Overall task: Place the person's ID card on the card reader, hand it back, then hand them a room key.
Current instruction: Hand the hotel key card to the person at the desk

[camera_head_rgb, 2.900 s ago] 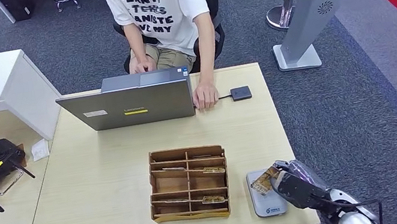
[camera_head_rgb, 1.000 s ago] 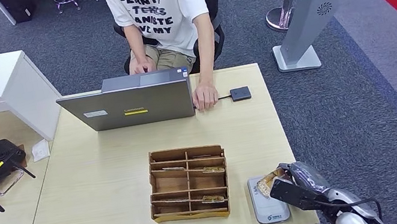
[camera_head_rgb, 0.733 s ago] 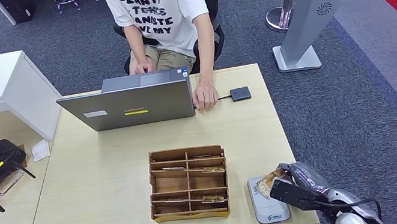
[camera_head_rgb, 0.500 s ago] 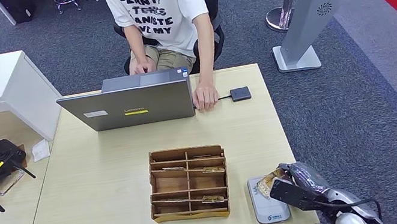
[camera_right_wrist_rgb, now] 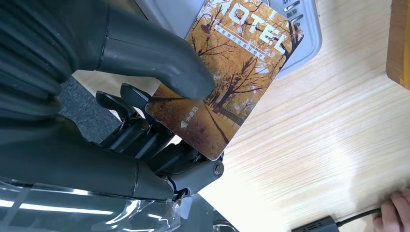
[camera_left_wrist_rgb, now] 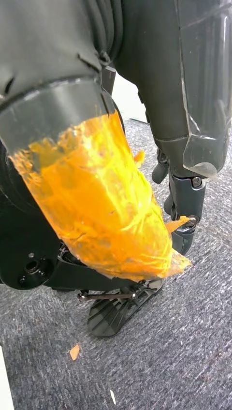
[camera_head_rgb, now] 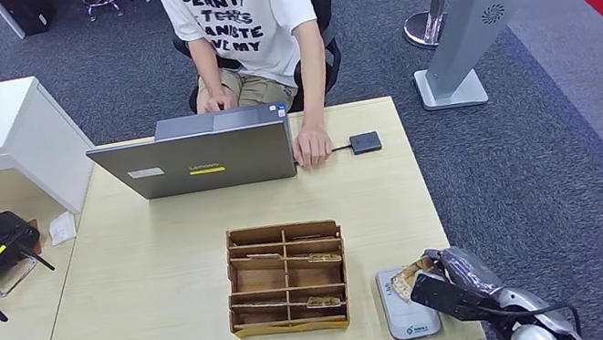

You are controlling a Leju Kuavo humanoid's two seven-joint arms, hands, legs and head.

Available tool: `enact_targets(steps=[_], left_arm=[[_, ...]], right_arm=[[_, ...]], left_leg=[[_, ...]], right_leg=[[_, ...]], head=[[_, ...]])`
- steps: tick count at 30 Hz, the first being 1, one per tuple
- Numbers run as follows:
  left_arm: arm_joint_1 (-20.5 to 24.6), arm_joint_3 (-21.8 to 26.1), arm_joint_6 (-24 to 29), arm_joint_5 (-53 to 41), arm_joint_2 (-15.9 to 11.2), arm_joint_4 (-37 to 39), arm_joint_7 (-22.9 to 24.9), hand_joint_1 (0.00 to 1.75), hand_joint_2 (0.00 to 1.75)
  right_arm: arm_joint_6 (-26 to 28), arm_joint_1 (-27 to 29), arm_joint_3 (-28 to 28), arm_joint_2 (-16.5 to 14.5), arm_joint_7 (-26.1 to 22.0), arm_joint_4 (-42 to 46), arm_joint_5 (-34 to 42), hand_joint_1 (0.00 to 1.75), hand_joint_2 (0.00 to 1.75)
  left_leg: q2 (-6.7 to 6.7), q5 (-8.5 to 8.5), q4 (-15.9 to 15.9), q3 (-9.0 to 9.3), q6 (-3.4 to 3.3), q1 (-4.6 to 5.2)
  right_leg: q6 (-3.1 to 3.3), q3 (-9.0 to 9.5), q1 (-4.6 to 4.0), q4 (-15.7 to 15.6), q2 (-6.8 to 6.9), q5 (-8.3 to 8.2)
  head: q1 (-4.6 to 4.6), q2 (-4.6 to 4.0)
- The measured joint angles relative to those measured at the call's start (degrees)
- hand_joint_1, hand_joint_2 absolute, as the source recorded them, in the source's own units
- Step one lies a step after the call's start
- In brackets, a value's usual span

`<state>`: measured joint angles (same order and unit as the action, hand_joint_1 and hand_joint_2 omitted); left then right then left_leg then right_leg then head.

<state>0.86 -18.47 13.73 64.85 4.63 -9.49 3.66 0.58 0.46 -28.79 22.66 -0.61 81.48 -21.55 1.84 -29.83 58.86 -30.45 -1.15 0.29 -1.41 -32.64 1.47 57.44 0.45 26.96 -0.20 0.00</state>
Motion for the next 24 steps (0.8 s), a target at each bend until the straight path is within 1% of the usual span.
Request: enact_targets(steps=[24], left_arm=[[-0.11, 3.57, 1.32, 2.92, 1.27, 0.0, -0.12, 0.0, 0.0]], right_arm=[[-0.31, -0.11, -1.96, 2.46, 1.21, 0.11, -0.03, 1.75, 1.75]], left_leg=[[0.0, -0.01, 0.0, 0.08, -0.02, 0.0]], right_leg=[[-0.01, 0.1, 0.0, -0.02, 0.01, 0.0]], head=[[-0.01, 0.0]])
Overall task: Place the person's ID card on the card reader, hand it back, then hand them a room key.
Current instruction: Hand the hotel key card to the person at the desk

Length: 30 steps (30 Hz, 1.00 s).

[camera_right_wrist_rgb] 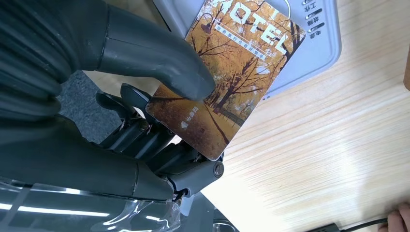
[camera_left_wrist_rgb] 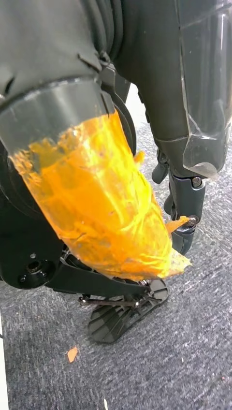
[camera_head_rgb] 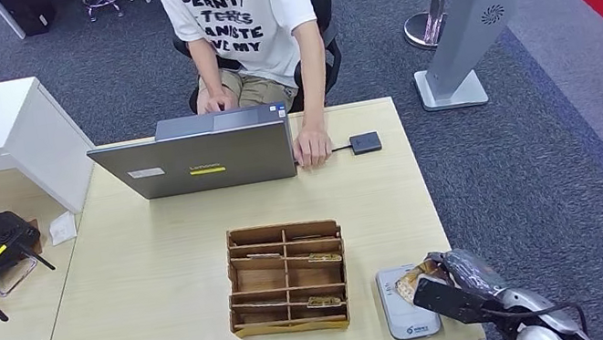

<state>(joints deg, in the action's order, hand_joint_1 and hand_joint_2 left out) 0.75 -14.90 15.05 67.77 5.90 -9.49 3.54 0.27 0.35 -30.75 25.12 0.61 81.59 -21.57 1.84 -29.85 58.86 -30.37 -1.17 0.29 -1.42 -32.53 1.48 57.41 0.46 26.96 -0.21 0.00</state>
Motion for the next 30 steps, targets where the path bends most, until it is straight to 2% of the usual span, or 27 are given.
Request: enact_targets(steps=[14, 22, 30], left_arm=[[-0.34, 1.88, 0.19, 1.11, 0.77, 0.0, -0.07, 0.0, 0.0], [-0.48, 3.42, 0.73, 2.42, 1.44, 0.0, -0.73, 0.0, 0.0], [-0.51, 4.21, 0.81, 2.92, 1.92, 0.0, -1.14, 0.0, 0.0]], right_arm=[[0.18, 0.01, -0.26, 0.43, 0.31, 0.09, 0.6, 1.75, 1.75], [4.09, 1.44, 0.09, 0.43, -0.83, 2.4, 1.64, 1.75, 1.75], [5.74, 2.59, 0.44, 0.38, -1.51, 4.0, 1.35, 1.75, 1.75]], left_leg=[[0.0, 0.0, 0.0, 0.06, 0.0, 0.0], [0.0, -0.01, 0.0, 0.04, 0.0, 0.0], [-0.01, -0.01, 0.0, -0.01, 0.0, 0.0]], right_leg=[[-0.02, 0.05, 0.0, -0.01, -0.01, -0.02], [-0.03, 0.05, 0.0, -0.01, -0.01, -0.02], [-0.03, 0.01, 0.0, -0.01, 0.01, -0.01]], head=[[0.01, 0.0], [0.01, 0.0], [0.01, 0.0]])
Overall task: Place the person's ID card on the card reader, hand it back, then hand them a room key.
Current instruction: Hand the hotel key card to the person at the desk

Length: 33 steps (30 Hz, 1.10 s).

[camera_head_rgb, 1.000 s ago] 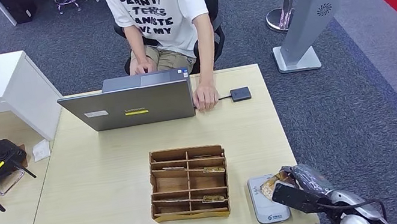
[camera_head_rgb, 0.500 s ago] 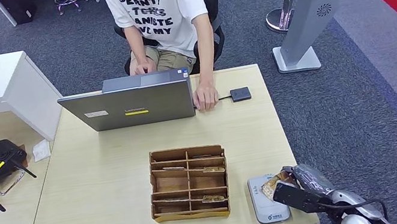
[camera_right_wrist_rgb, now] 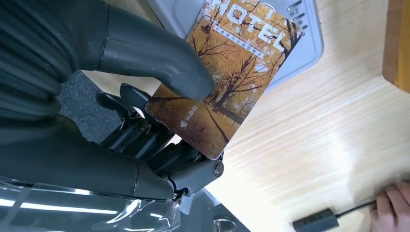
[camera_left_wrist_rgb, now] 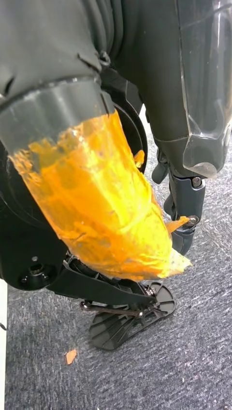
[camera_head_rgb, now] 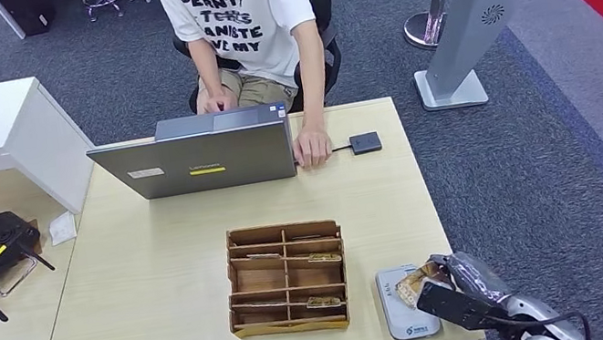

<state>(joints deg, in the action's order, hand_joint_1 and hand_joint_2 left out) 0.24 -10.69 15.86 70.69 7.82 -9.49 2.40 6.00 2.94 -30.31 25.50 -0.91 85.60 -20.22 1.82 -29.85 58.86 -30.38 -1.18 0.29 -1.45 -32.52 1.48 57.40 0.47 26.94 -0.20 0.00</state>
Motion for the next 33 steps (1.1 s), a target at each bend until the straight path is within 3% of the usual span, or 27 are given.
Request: enact_targets(steps=[4, 18, 28, 33], left_arm=[[-0.02, 0.97, 0.36, 1.13, 0.5, 0.0, -0.77, 0.0, 0.0], [-0.11, 4.72, 1.6, 2.6, 2.34, 0.0, -3.2, 0.0, 0.0], [-0.03, 5.14, 1.6, 0.22, 2.31, 0.0, -2.24, 0.0, 0.0], [-0.02, 5.14, 1.6, -0.05, 2.3, 0.0, -2.14, 0.0, 0.0]], right_arm=[[4.36, 1.36, 1.44, -0.58, -2.12, 2.86, -0.64, 1.75, 1.75], [28.39, 10.95, 10.84, -6.91, -12.14, 24.34, -9.69, 1.75, 1.75], [30.93, 10.21, 13.77, -9.65, -12.49, 28.68, -19.93, 1.75, 1.75], [30.9, 8.82, 14.17, -10.19, -12.08, 28.68, -20.8, 1.75, 1.75]], left_leg=[[-0.01, 0.0, 0.0, -0.07, 0.0, 0.01], [-0.03, -0.04, 0.0, -0.14, -0.02, 0.01], [-0.01, -0.03, 0.0, -0.12, -0.02, 0.01], [-0.02, -0.02, 0.0, -0.12, -0.03, 0.01]], right_leg=[[0.0, -0.04, 0.01, 0.0, 0.01, 0.0], [-0.06, -0.12, 0.01, 0.0, 0.02, 0.06], [-0.07, -0.1, 0.02, 0.0, 0.0, 0.05], [-0.07, -0.1, 0.02, 0.0, 0.02, 0.05]], head=[[0.0, 0.0], [0.0, 0.0], [0.0, 0.0], [0.0, 0.0]])
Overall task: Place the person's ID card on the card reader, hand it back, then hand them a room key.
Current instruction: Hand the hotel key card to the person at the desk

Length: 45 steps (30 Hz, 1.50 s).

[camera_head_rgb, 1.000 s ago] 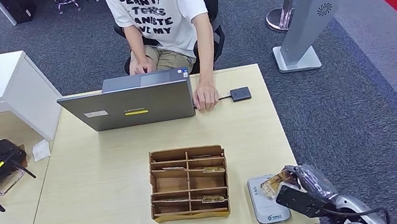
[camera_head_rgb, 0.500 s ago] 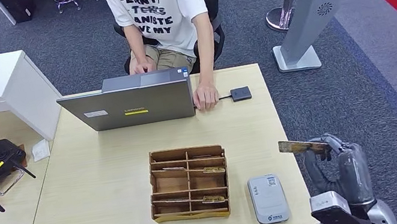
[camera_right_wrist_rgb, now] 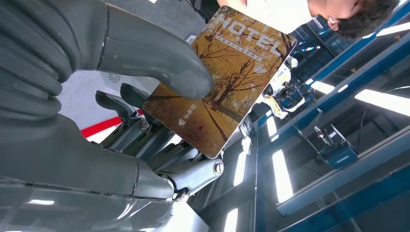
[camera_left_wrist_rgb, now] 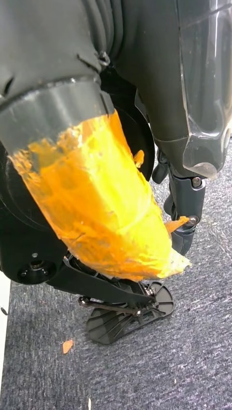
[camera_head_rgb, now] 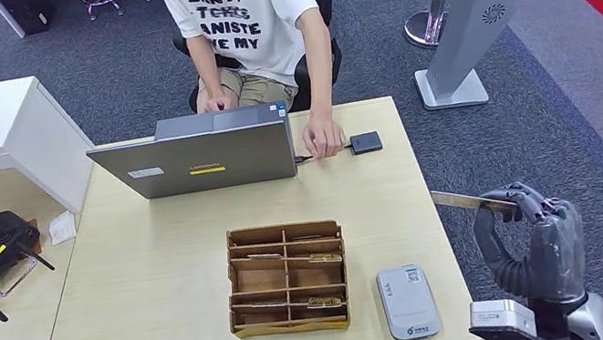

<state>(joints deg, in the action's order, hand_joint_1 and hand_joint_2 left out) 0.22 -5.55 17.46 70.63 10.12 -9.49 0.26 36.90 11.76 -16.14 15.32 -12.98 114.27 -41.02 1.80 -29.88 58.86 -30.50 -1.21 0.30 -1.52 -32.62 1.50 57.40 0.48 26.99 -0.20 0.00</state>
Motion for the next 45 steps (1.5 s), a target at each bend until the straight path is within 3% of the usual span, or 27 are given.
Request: enact_targets(steps=[7, 15, 22, 31, 35, 45], left_arm=[[0.07, -0.01, -0.38, -1.76, -0.09, 0.0, 1.09, 0.0, 0.0], [0.53, -0.68, -1.25, -6.03, -1.04, 0.0, 3.72, 0.0, 0.0], [1.13, -2.46, -1.58, -9.0, -2.16, 0.0, 5.15, 0.0, 0.0], [1.21, -3.17, -1.67, -9.91, -2.88, 0.0, 5.71, 0.0, 0.0], [1.21, -3.17, -1.68, -9.79, -2.93, 0.0, 5.71, 0.0, 0.0], [1.2, -3.08, -1.42, -9.1, -2.81, 0.0, 5.47, 0.0, 0.0]], right_arm=[[-0.45, -3.44, 0.03, -0.19, 2.85, -0.89, -5.21, 1.75, 1.75], [-6.89, -19.3, -0.69, -0.25, 9.88, -10.5, -16.23, 1.75, 1.75], [-7.46, -32.49, -2.05, -1.34, 13.2, -24.22, -25.21, 1.75, 1.75], [-6.9, -39.16, -2.26, -2.8, 14.86, -34.6, -30.45, 1.75, 1.75], [-6.85, -39.34, -2.44, -3.09, 15.31, -36.16, -31.43, 0.05, 1.75], [-6.1, -38.32, -2.41, -3.62, 16.19, -37.65, -32.15, 0.0, 1.75]], left_leg=[[0.08, -0.01, 0.0, -0.05, 0.01, 0.0], [0.13, 0.14, 0.01, -0.02, -0.06, 0.0], [0.11, 0.22, 0.01, -0.04, -0.09, 0.0], [0.07, 0.21, 0.01, -0.08, -0.1, 0.0], [0.06, 0.21, 0.01, -0.09, -0.11, 0.01], [0.04, 0.21, 0.02, -0.09, -0.1, 0.0]], right_leg=[[-0.01, -0.03, 0.0, 0.0, -0.08, 0.0], [0.02, -0.01, 0.0, 0.01, -0.09, -0.19], [0.03, -0.02, 0.0, 0.03, -0.04, -0.2], [0.02, -0.04, 0.0, 0.02, -0.02, -0.19], [0.02, -0.06, 0.0, 0.02, -0.01, -0.19], [0.02, -0.08, 0.0, 0.02, -0.01, -0.19]], head=[[0.01, 0.0], [0.01, 0.0], [0.0, 0.0], [-0.01, 0.0], [0.0, 0.0], [-0.01, 0.0]])
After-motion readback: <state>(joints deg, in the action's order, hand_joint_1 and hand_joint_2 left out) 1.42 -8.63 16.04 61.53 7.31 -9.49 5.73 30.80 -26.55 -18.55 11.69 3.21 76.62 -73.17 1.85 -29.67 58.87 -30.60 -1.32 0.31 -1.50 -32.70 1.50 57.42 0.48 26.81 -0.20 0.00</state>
